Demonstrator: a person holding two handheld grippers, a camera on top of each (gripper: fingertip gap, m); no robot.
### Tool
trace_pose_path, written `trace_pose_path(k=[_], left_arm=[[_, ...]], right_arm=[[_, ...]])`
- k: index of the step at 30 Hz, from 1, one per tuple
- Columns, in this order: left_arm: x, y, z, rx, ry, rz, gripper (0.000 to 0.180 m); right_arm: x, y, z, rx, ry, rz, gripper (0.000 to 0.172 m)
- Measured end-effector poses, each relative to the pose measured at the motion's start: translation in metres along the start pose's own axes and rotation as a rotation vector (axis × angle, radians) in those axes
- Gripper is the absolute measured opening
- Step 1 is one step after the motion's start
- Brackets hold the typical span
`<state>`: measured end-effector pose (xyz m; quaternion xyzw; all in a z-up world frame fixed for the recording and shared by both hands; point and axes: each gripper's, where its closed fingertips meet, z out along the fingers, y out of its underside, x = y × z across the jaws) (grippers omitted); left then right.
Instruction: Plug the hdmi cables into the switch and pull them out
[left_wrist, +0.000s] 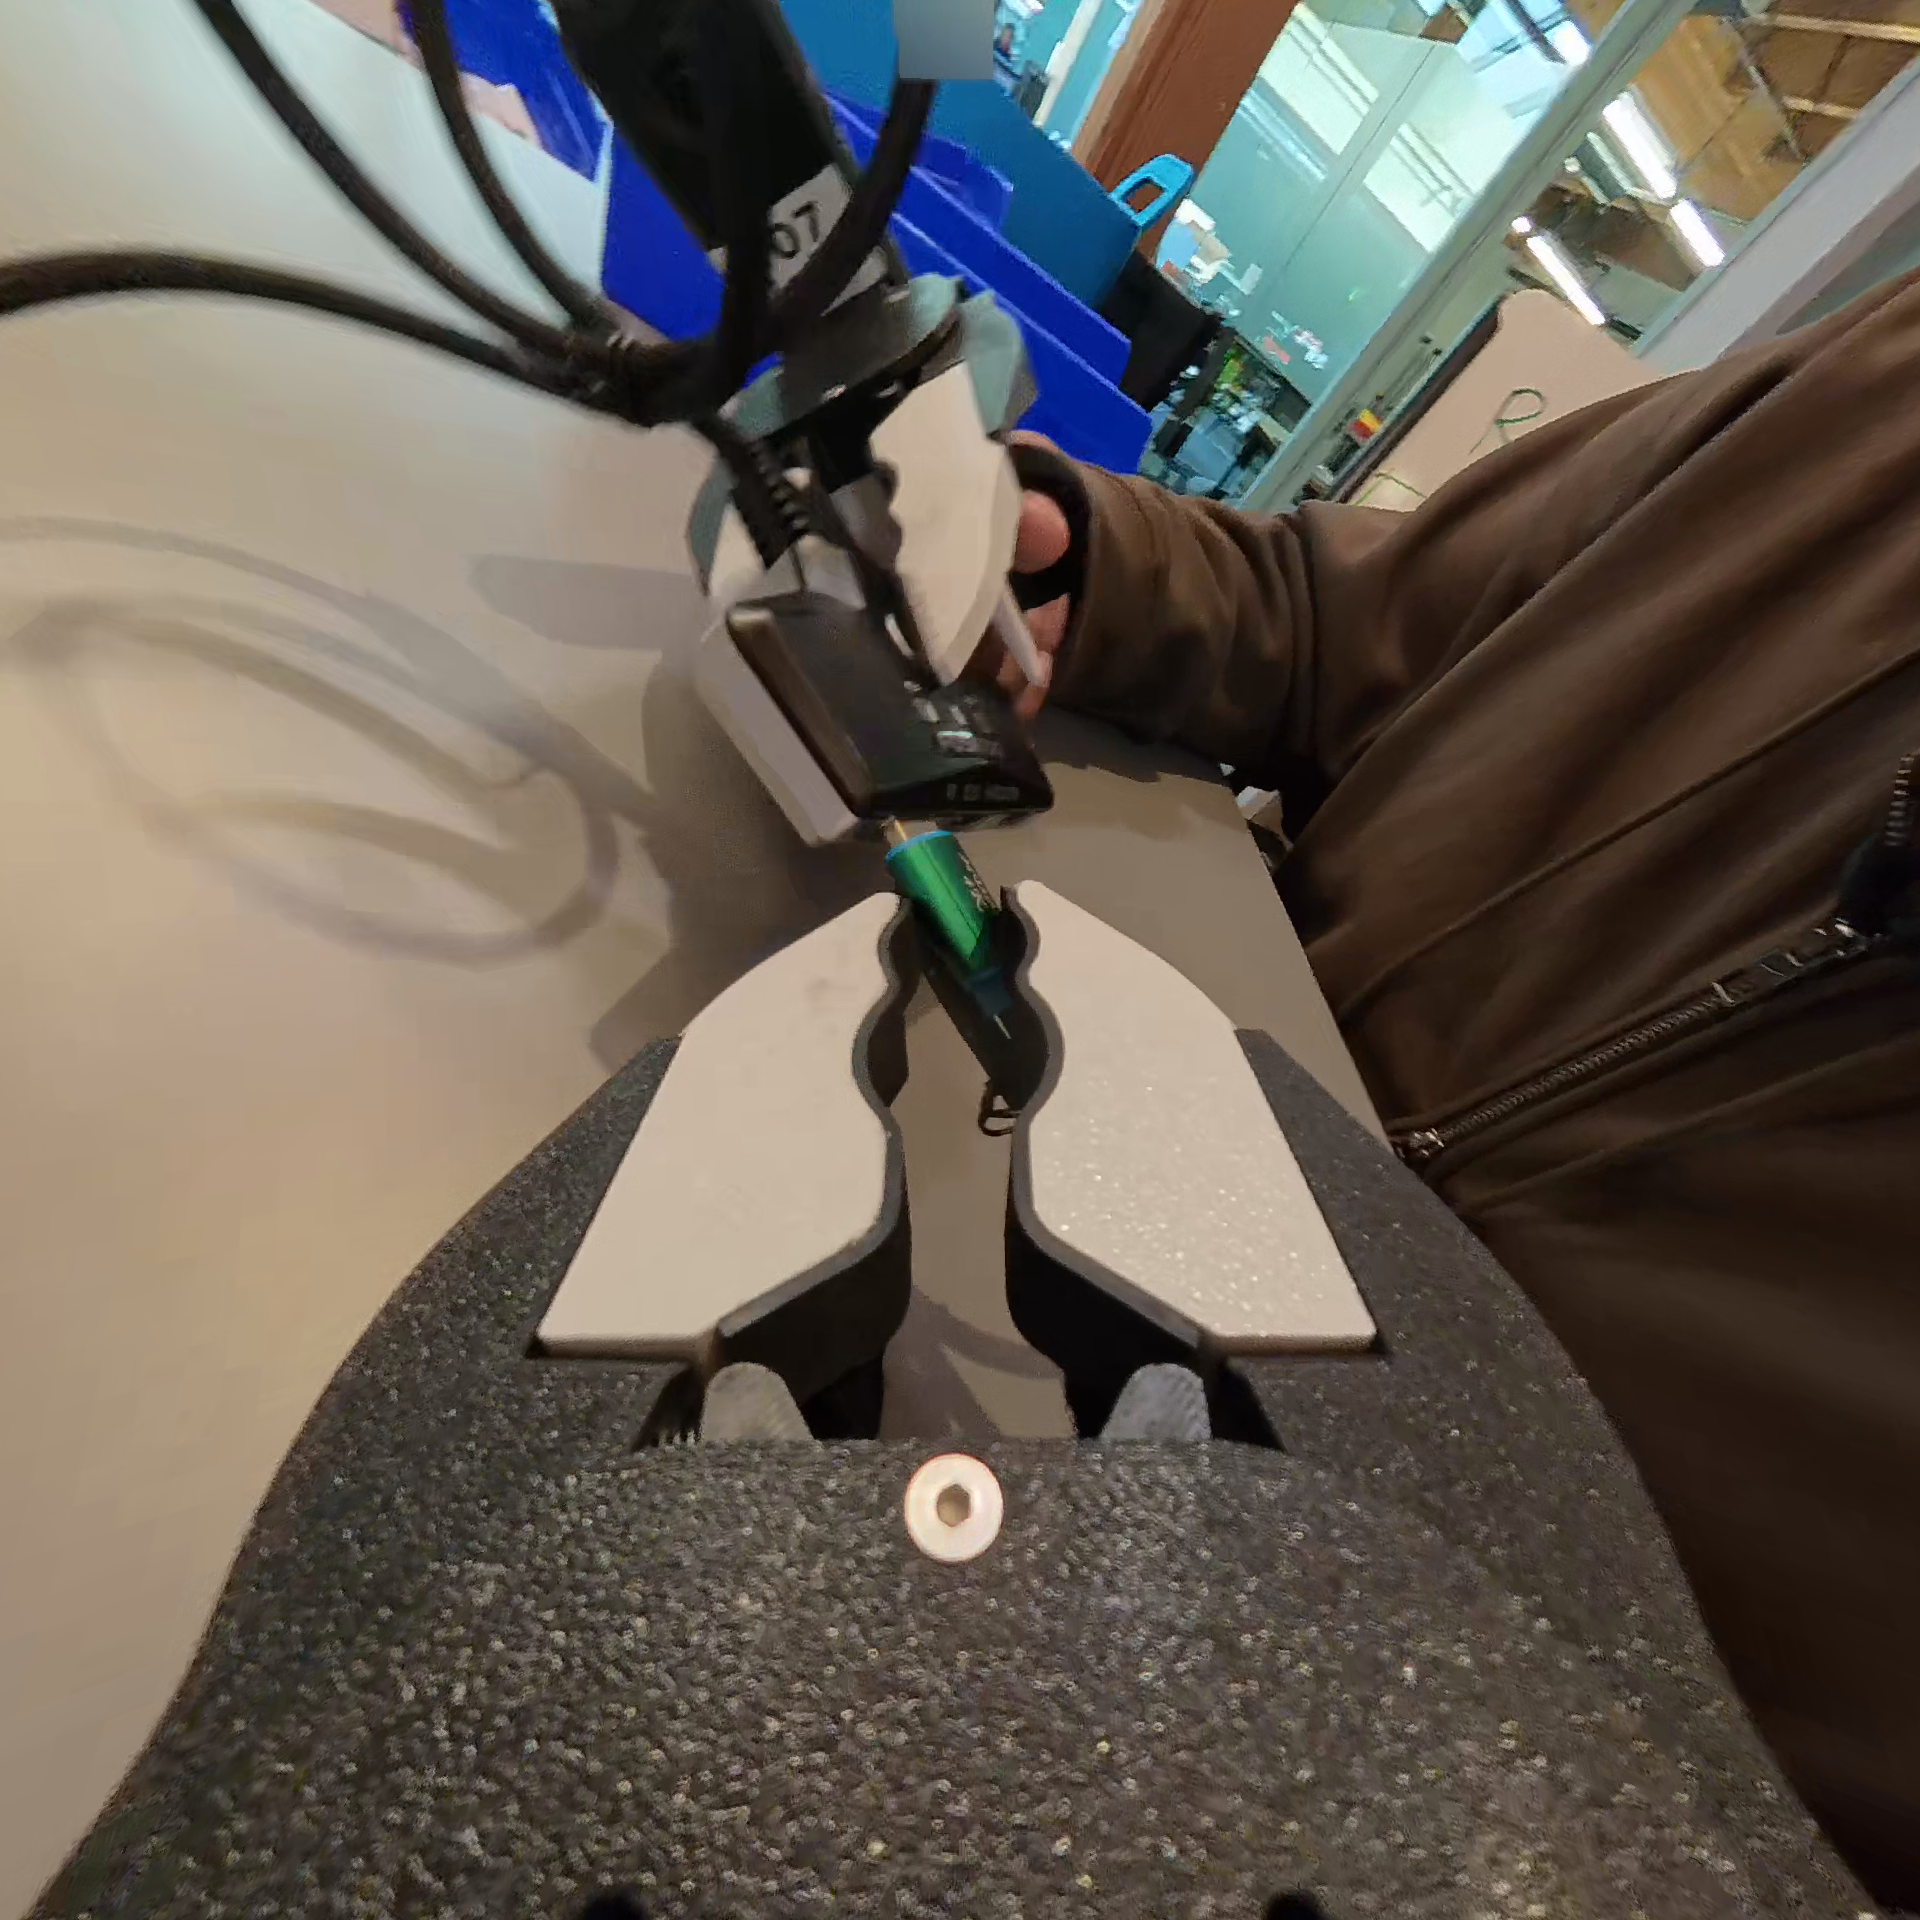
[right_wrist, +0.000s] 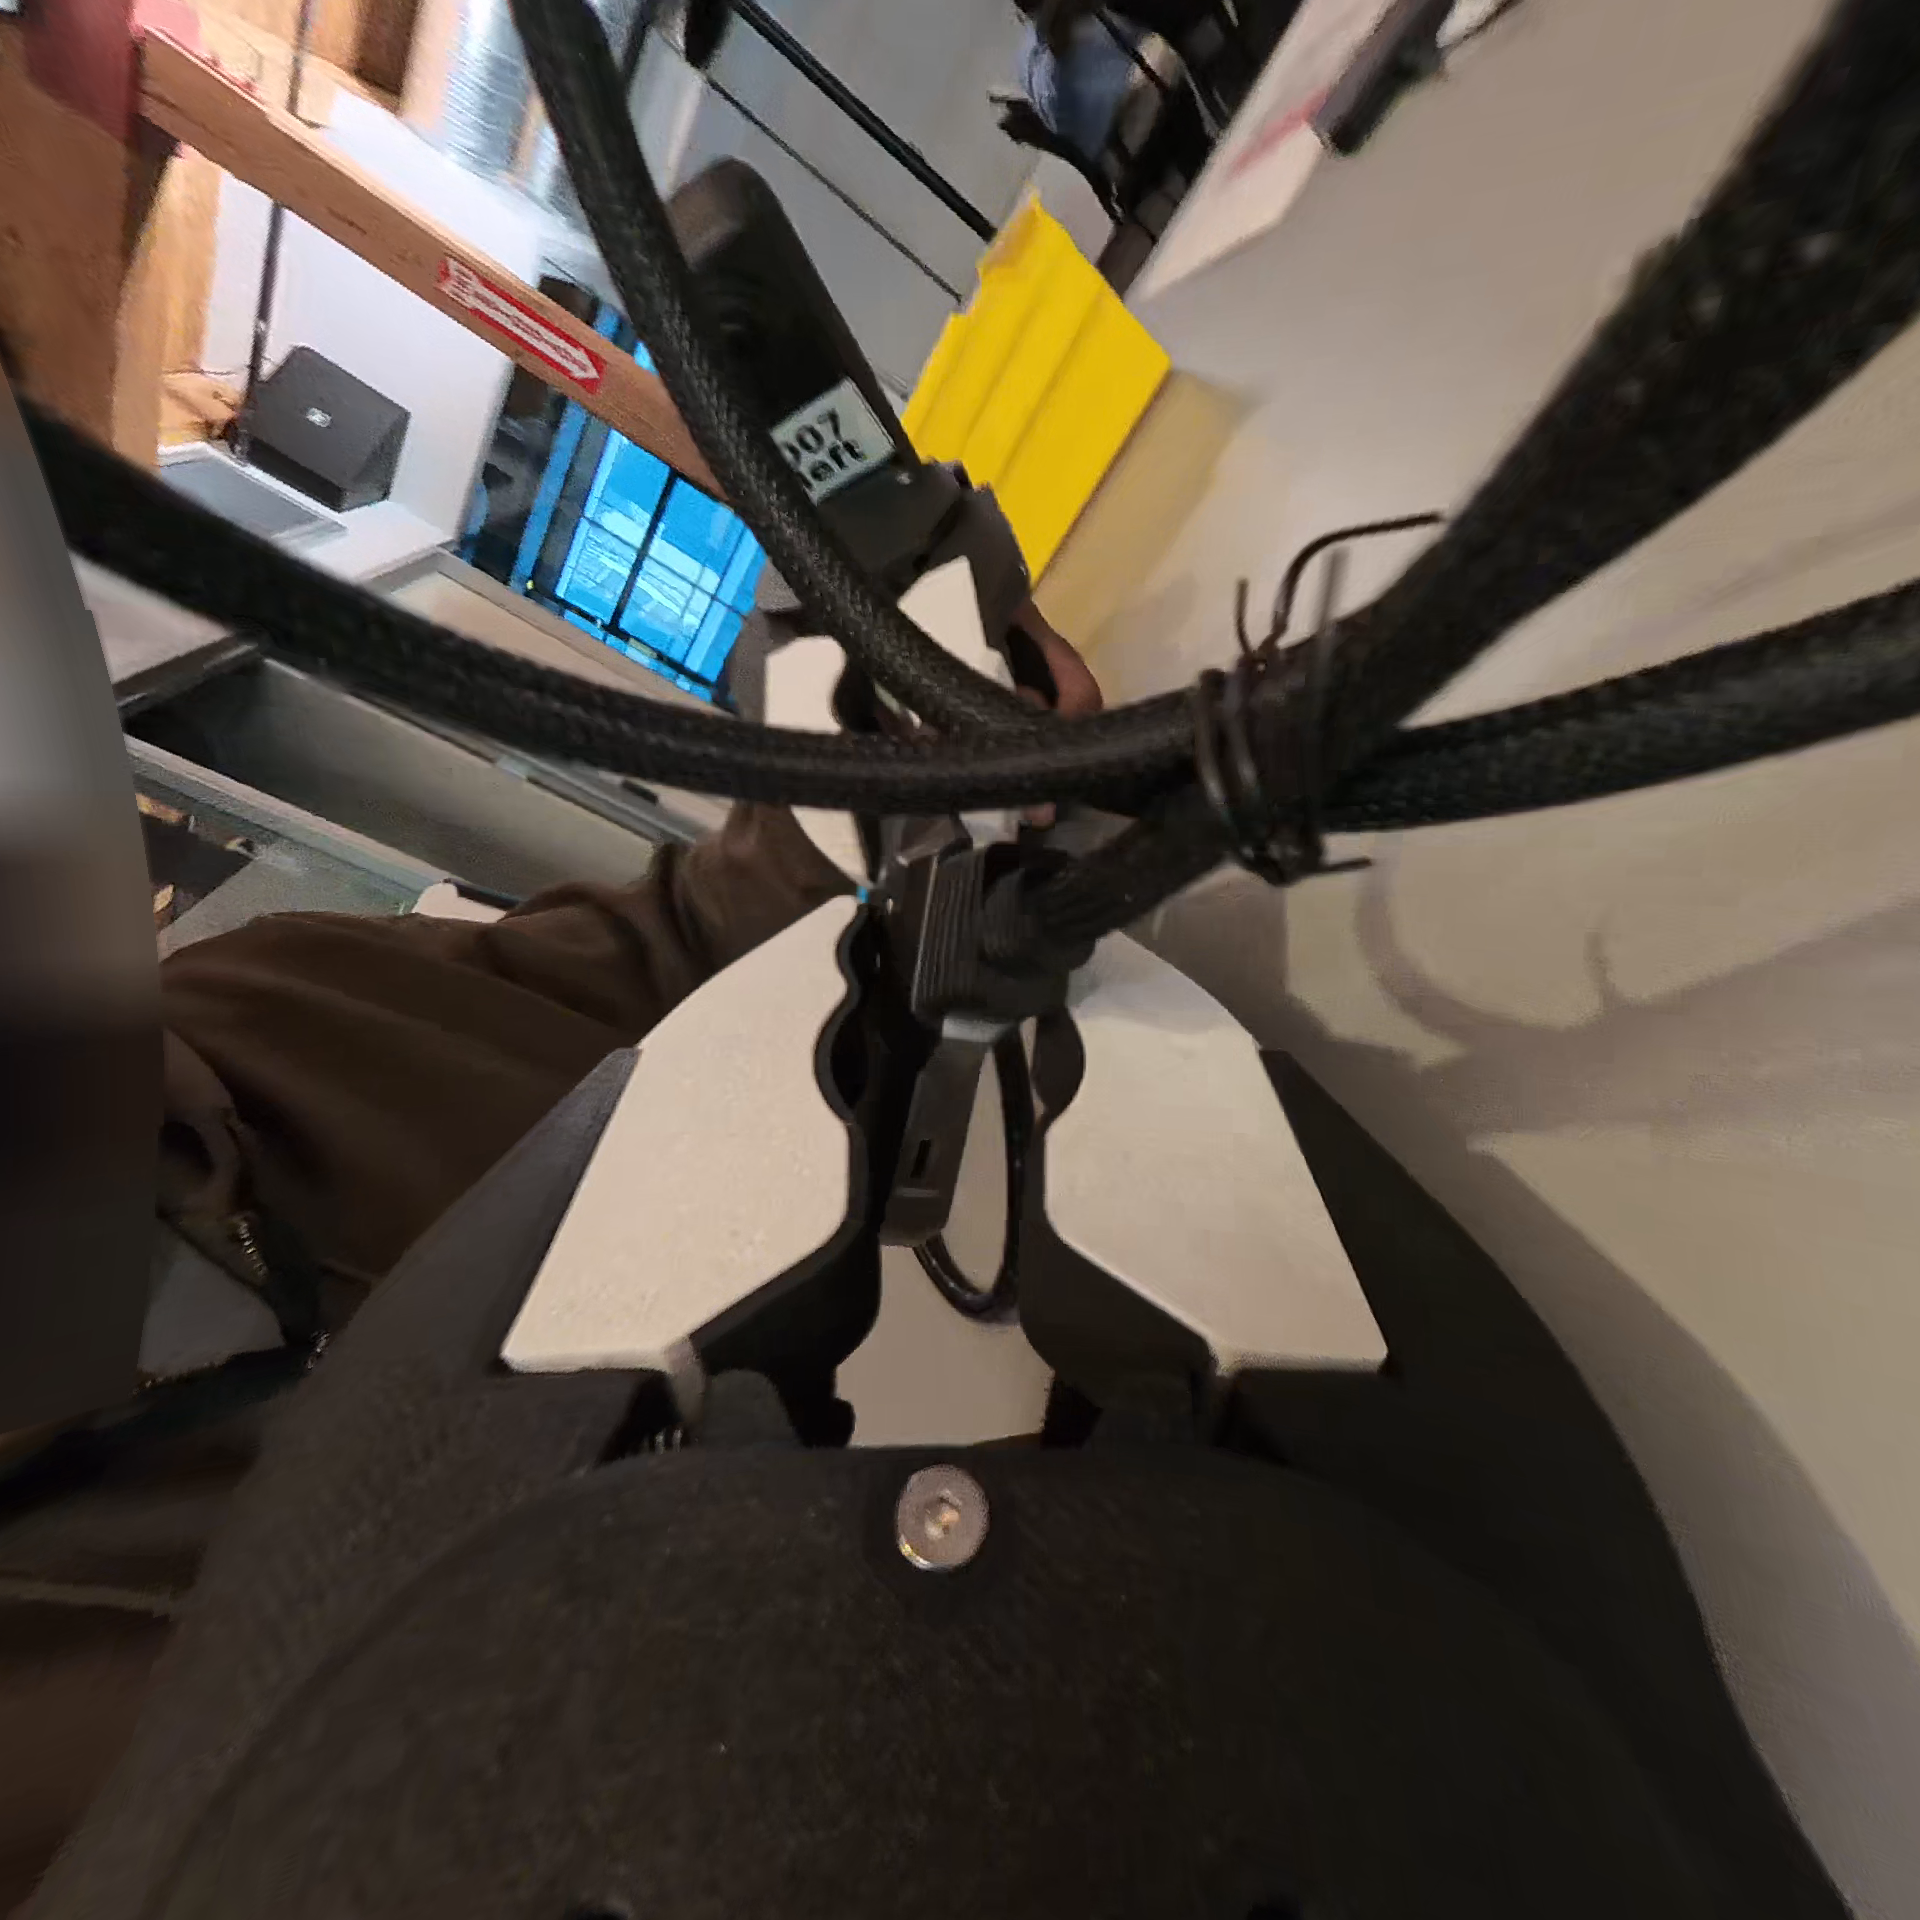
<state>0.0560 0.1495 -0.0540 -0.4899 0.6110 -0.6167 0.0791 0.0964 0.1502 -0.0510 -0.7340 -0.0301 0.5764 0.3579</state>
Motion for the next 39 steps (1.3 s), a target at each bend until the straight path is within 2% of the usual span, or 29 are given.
trace_pose_path(k=[3,6,10,12,15,17,26,32,36,39], left_arm=[[-0.002,-0.002,-0.002,0.029,0.004,-0.064,0.016],[-0.004,0.003,-0.002,0.013,0.042,-0.177,0.036],[0.006,0.013,0.007,-0.038,0.095,-0.198,0.042],[0.011,0.013,0.012,-0.038,0.110,-0.198,0.040],[0.014,0.010,0.018,-0.015,0.130,-0.196,0.020],[0.016,0.008,0.018,-0.009,0.135,-0.172,0.016],[0.030,0.023,0.029,-0.165,0.109,-0.133,0.012],[0.032,0.035,0.036,-0.244,0.099,-0.126,0.013],[0.035,0.035,0.039,-0.247,0.102,-0.114,0.013],[0.028,0.028,0.037,-0.195,0.078,-0.146,0.013]], right_arm=[[-0.003,-0.004,-0.001,0.025,0.023,-0.078,0.027],[-0.009,-0.007,-0.001,0.042,0.004,-0.109,0.026],[-0.015,-0.009,0.001,0.063,0.010,-0.174,0.026],[-0.020,-0.011,0.002,0.080,0.006,-0.204,0.025],[-0.028,-0.012,0.002,0.096,-0.013,-0.251,0.025],[-0.028,-0.012,0.000,0.085,0.003,-0.267,0.025],[-0.029,0.012,-0.004,-0.119,-0.010,-0.201,0.024],[-0.022,0.024,-0.003,-0.182,-0.036,-0.110,0.023],[-0.026,0.024,-0.004,-0.192,-0.042,-0.125,0.024],[-0.020,0.016,-0.006,-0.158,0.030,-0.205,0.027]])
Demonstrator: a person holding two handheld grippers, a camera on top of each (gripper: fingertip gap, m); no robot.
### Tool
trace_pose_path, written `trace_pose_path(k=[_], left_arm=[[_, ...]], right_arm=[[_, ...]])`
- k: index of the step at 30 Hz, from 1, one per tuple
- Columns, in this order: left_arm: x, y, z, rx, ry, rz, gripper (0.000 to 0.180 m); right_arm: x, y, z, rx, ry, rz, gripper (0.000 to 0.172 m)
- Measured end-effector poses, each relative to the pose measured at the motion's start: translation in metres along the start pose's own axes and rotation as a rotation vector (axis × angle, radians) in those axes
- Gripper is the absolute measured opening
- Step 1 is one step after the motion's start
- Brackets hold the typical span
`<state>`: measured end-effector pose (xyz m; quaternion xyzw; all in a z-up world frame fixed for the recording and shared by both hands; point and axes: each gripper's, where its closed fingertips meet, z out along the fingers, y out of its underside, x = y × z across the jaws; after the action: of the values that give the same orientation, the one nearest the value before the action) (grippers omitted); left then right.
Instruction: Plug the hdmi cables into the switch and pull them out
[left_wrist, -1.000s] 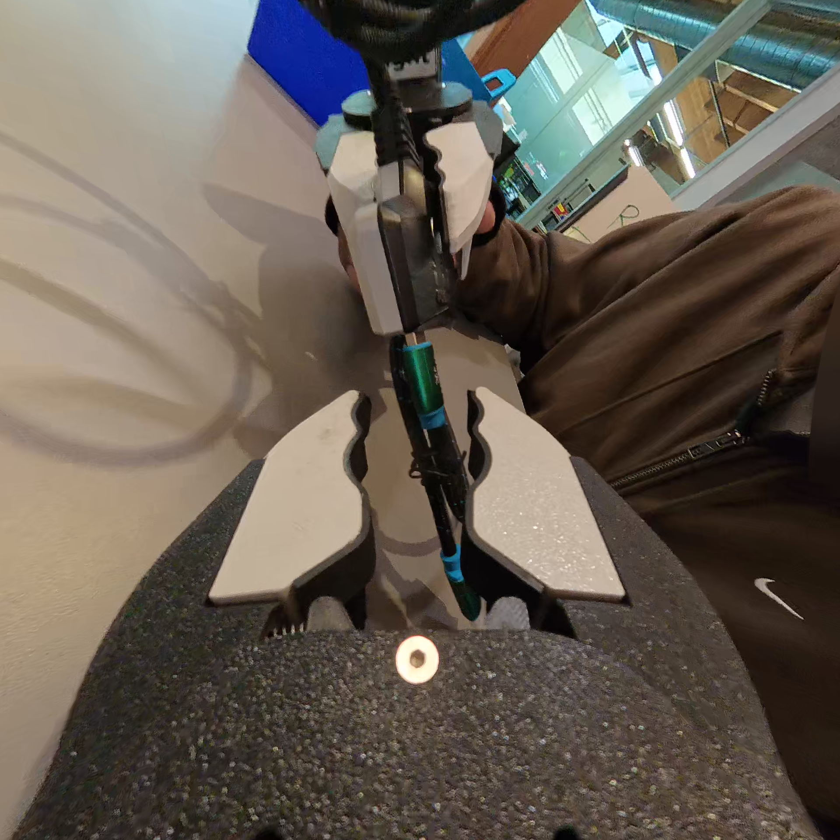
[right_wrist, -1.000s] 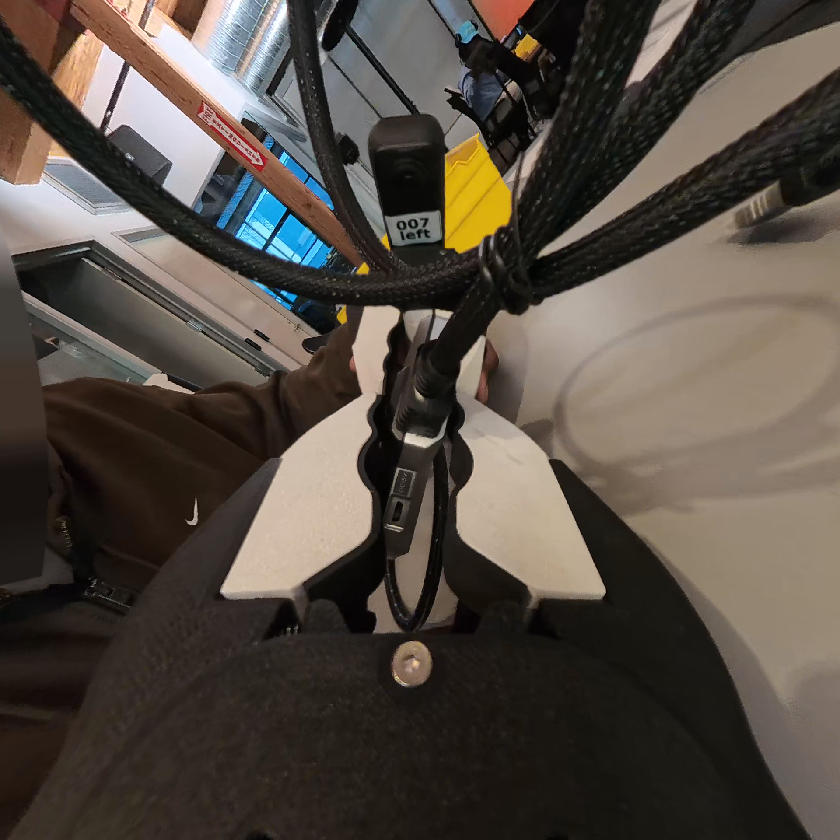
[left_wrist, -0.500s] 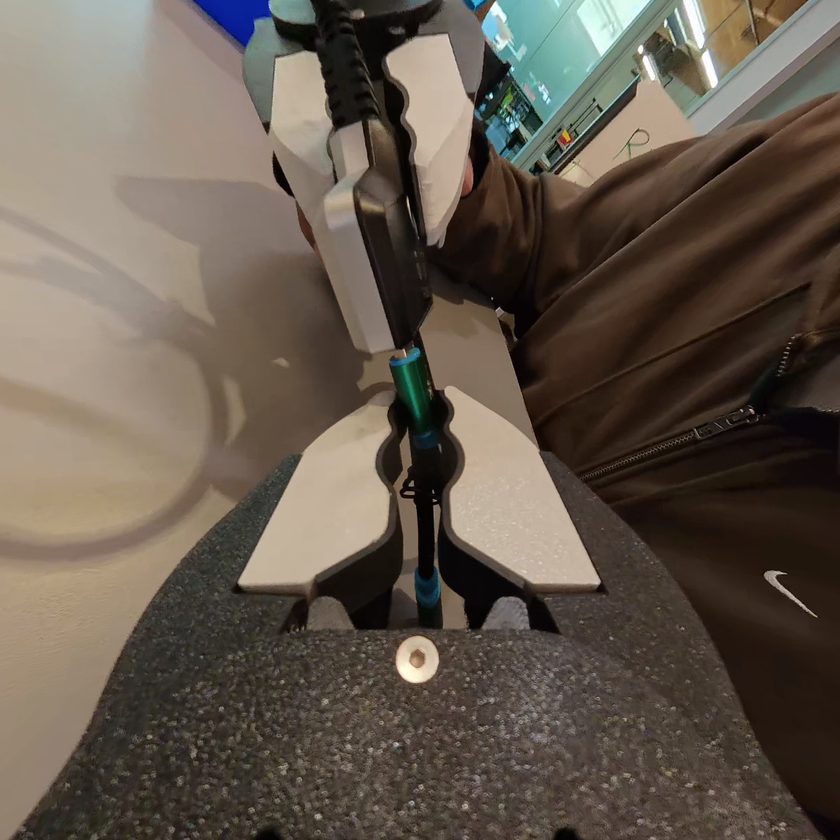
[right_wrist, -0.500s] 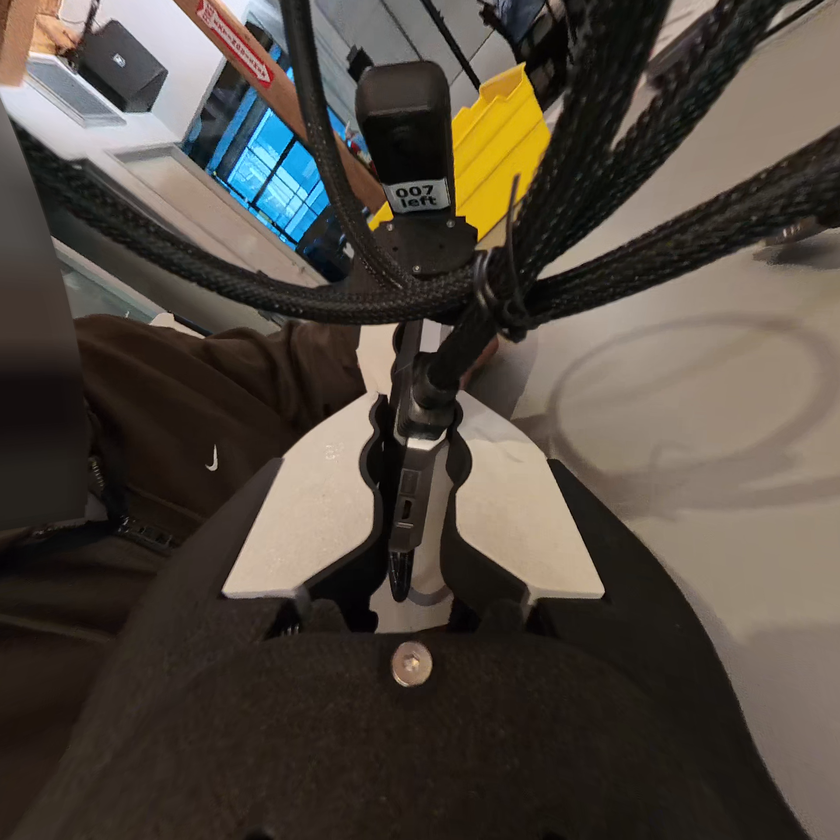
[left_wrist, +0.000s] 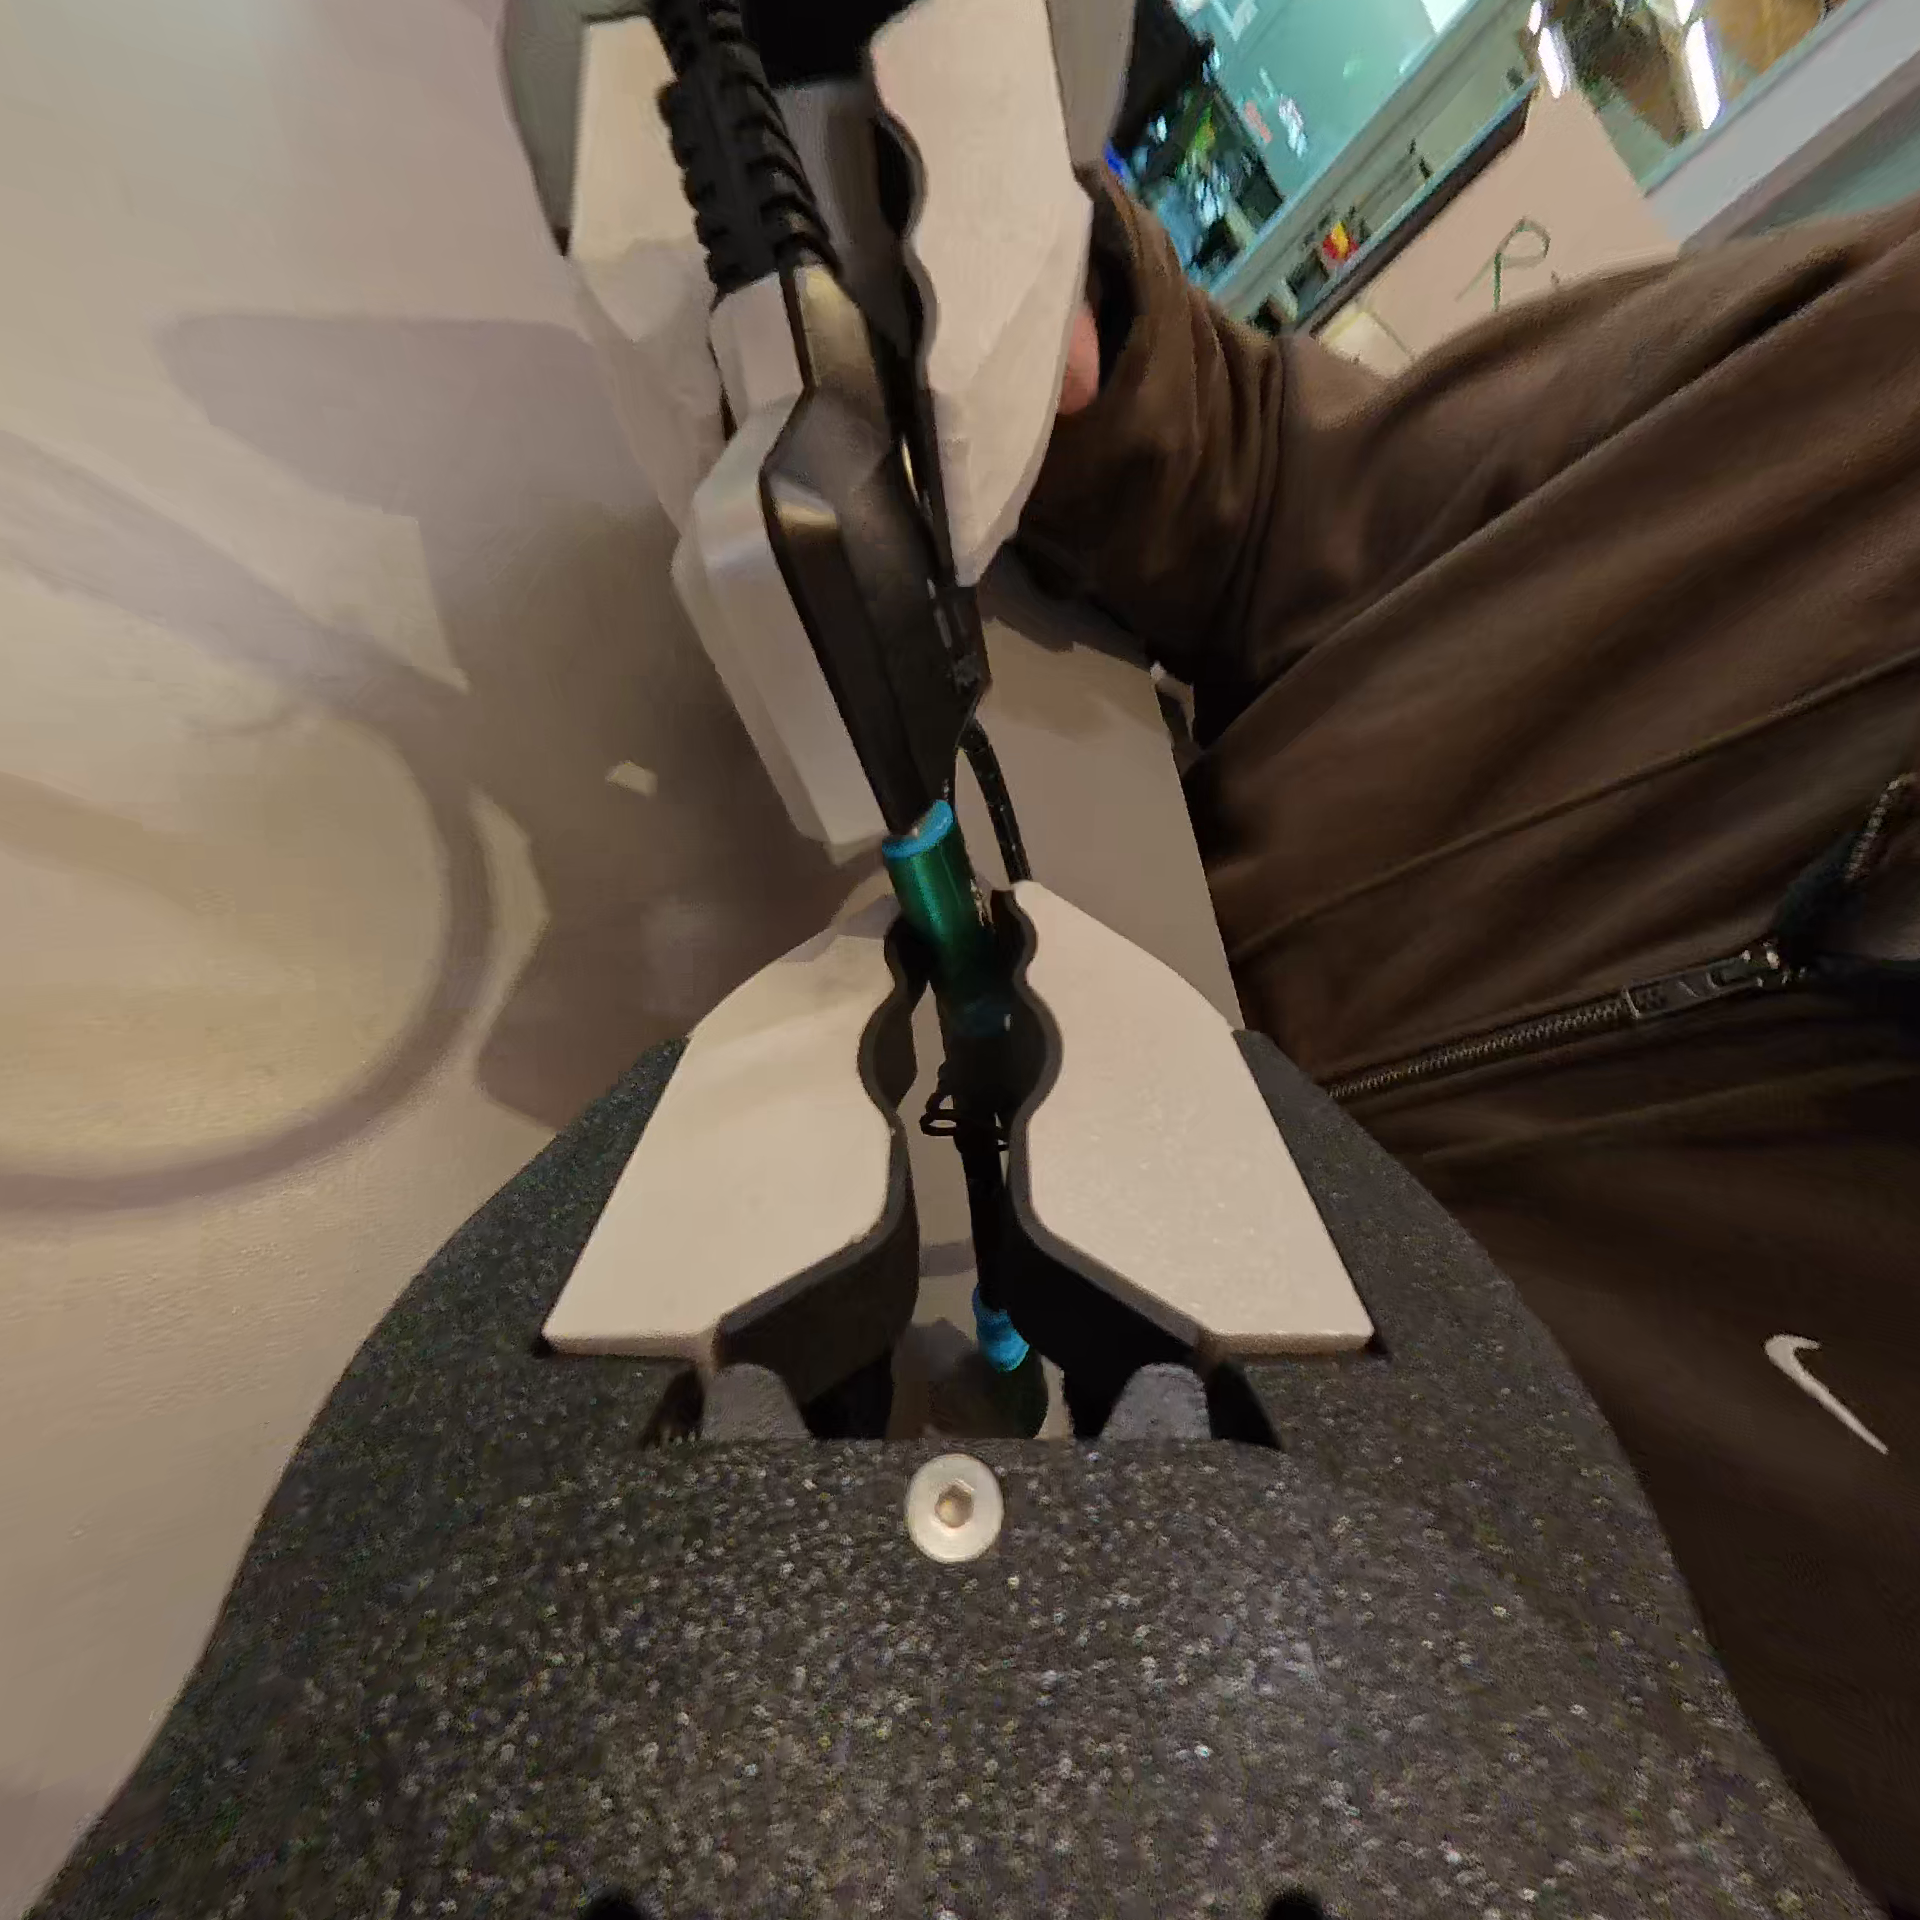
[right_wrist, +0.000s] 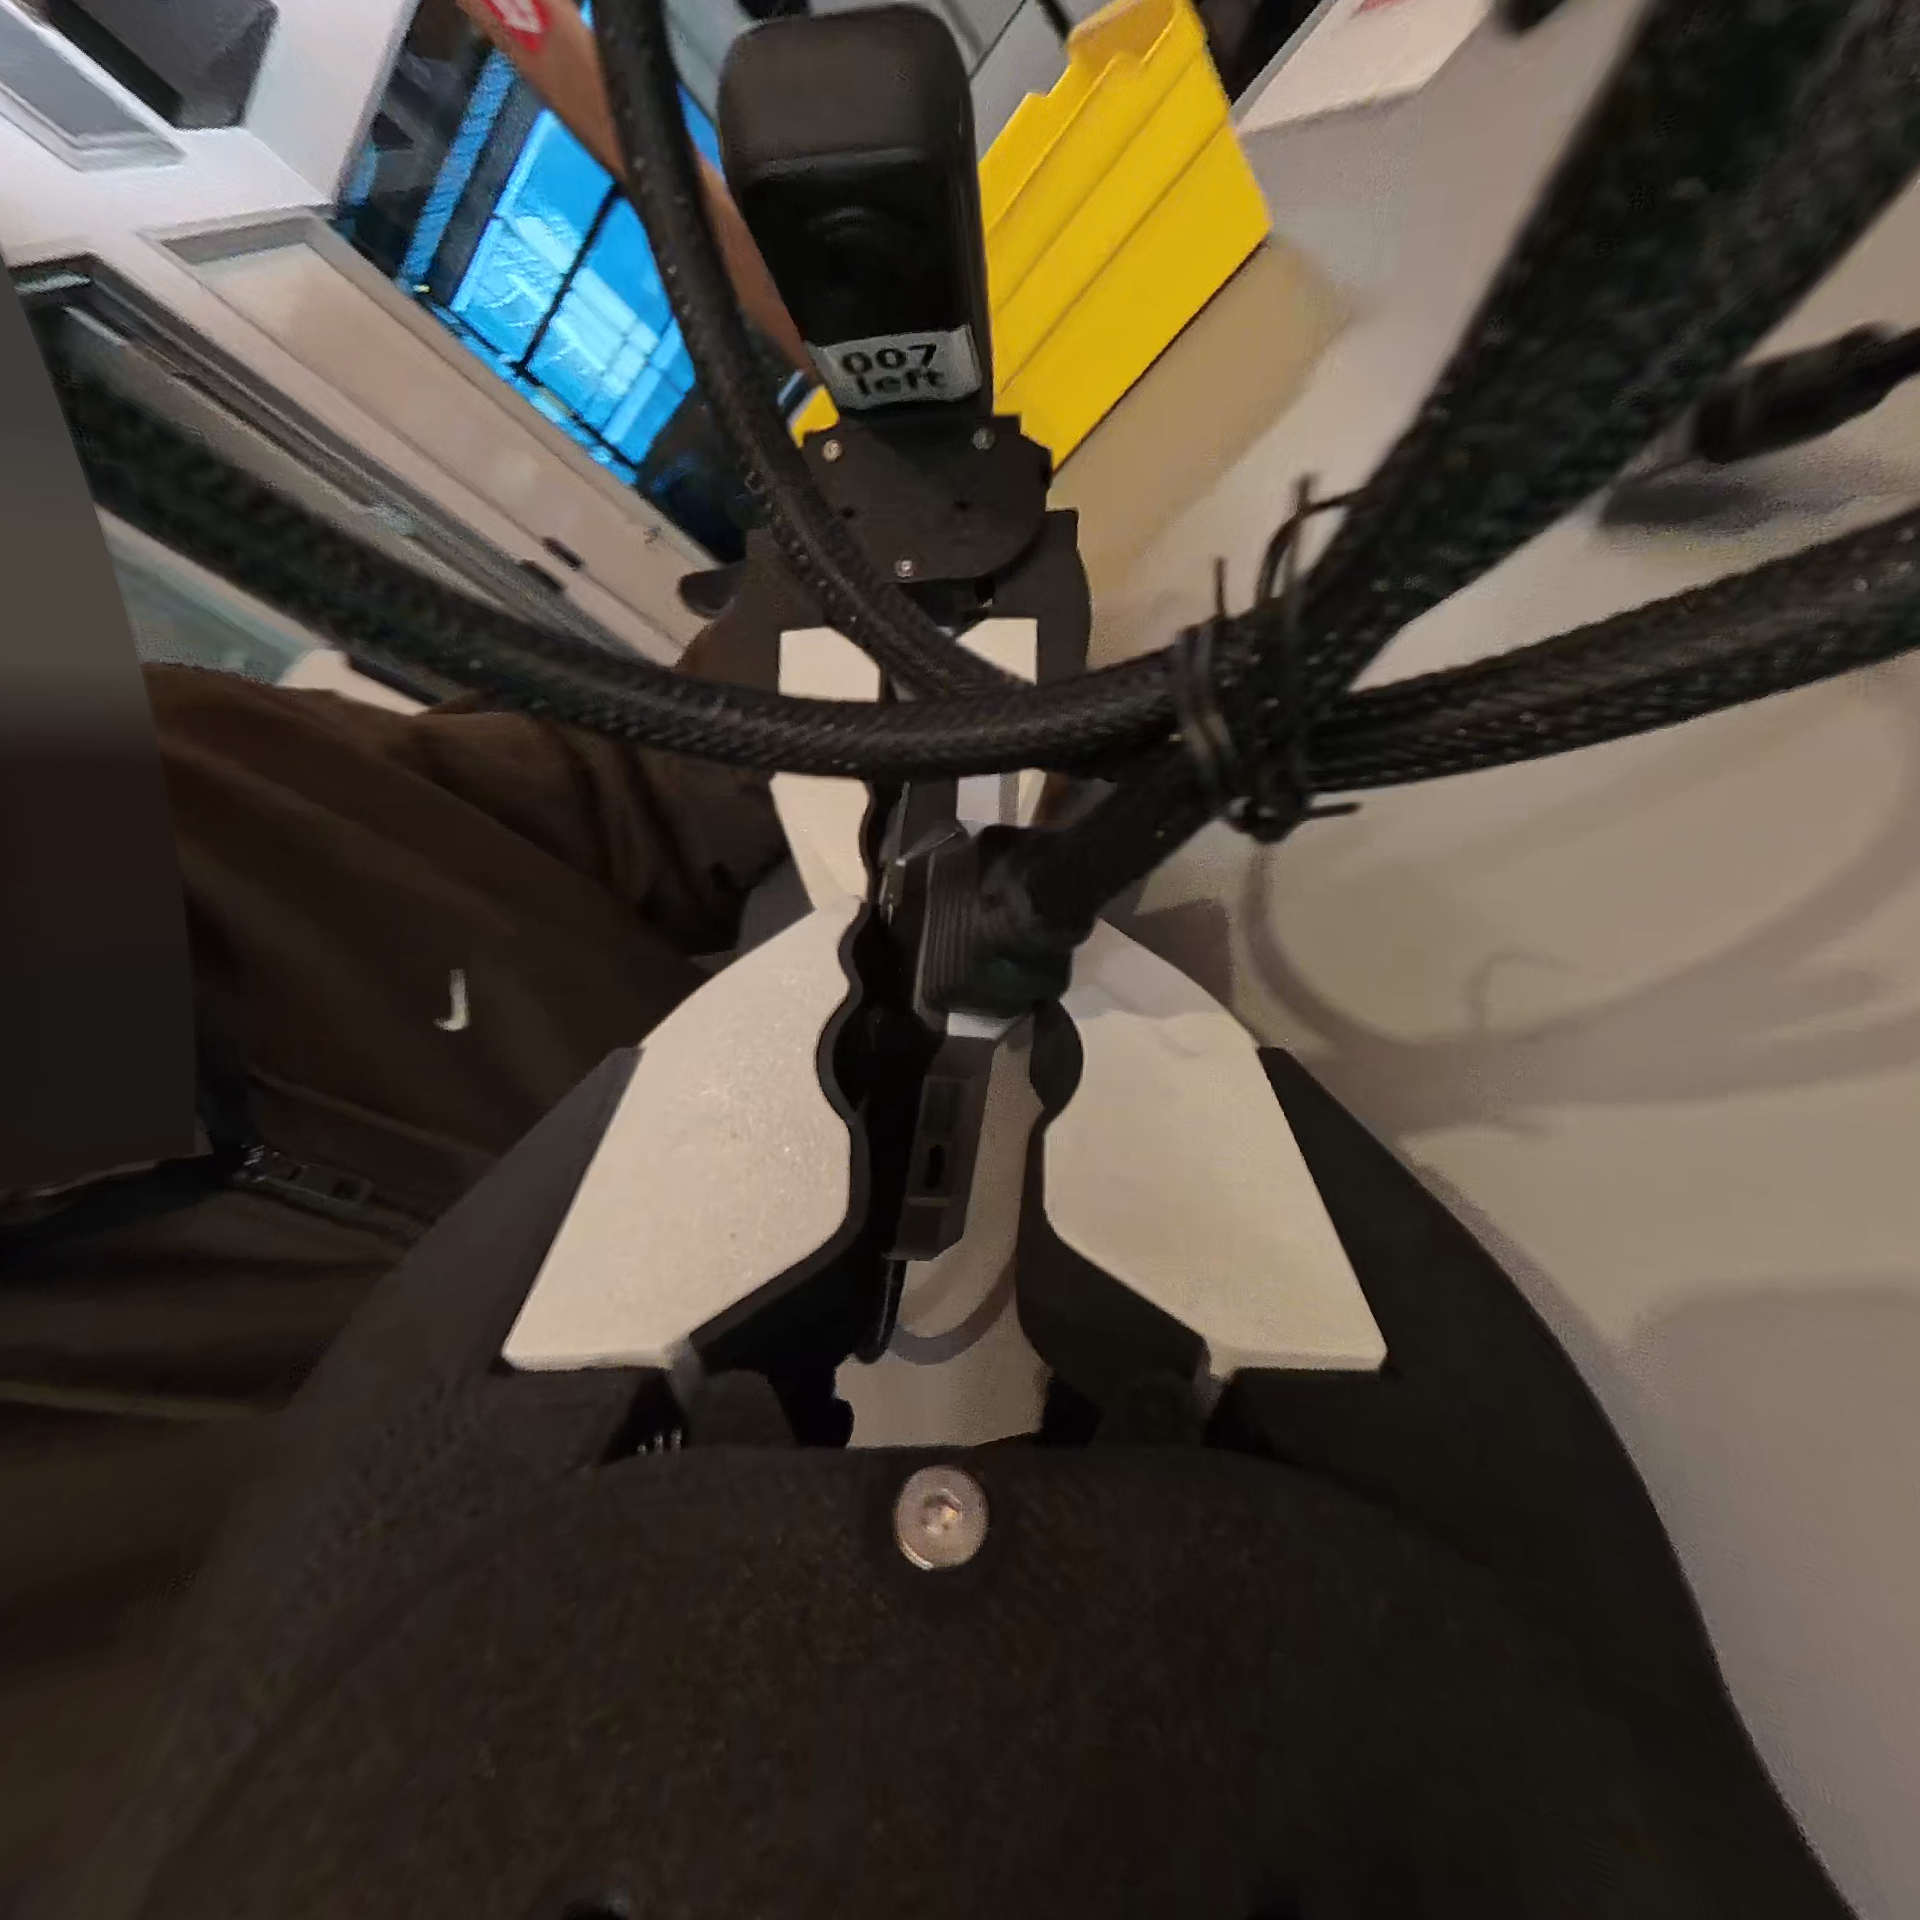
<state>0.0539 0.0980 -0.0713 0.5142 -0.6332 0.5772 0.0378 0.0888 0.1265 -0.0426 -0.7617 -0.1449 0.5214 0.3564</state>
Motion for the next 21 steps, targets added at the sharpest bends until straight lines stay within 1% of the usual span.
trace_pose_path(k=[1,3,6,9,10,11,13,16,18,21], left_arm=[[-0.002,-0.004,-0.002,0.028,0.003,-0.016,0.013],[-0.007,-0.008,-0.006,0.064,-0.006,-0.027,0.013],[-0.017,-0.011,-0.010,0.092,-0.056,-0.033,0.014],[-0.022,-0.017,-0.012,0.126,-0.116,-0.008,0.013],[-0.024,-0.019,-0.013,0.133,-0.142,0.002,0.014],[-0.027,-0.022,-0.015,0.146,-0.173,0.003,0.014],[-0.031,-0.027,-0.021,0.185,-0.203,-0.021,0.014],[-0.040,-0.027,-0.025,0.203,-0.248,-0.057,0.015],[-0.044,-0.026,-0.025,0.191,-0.281,-0.054,0.015],[-0.041,-0.027,-0.021,0.172,-0.311,-0.025,0.015]], right_arm=[[0.004,-0.004,-0.001,0.013,0.048,-0.039,0.030],[0.013,-0.006,-0.003,-0.005,0.176,-0.146,0.040],[0.027,-0.012,-0.015,-0.053,0.429,-0.388,0.057],[0.024,-0.022,-0.021,-0.061,0.596,-0.564,0.063],[0.023,-0.028,-0.024,-0.053,0.669,-0.633,0.062],[0.024,-0.031,-0.028,-0.071,0.743,-0.714,0.062],[0.029,-0.030,-0.032,-0.138,0.856,-0.818,0.071],[0.024,-0.030,-0.025,-0.136,0.897,-0.927,0.074],[0.023,-0.028,-0.018,-0.153,0.900,-0.976,0.077],[0.026,-0.024,-0.010,-0.187,0.913,-1.041,0.075]])
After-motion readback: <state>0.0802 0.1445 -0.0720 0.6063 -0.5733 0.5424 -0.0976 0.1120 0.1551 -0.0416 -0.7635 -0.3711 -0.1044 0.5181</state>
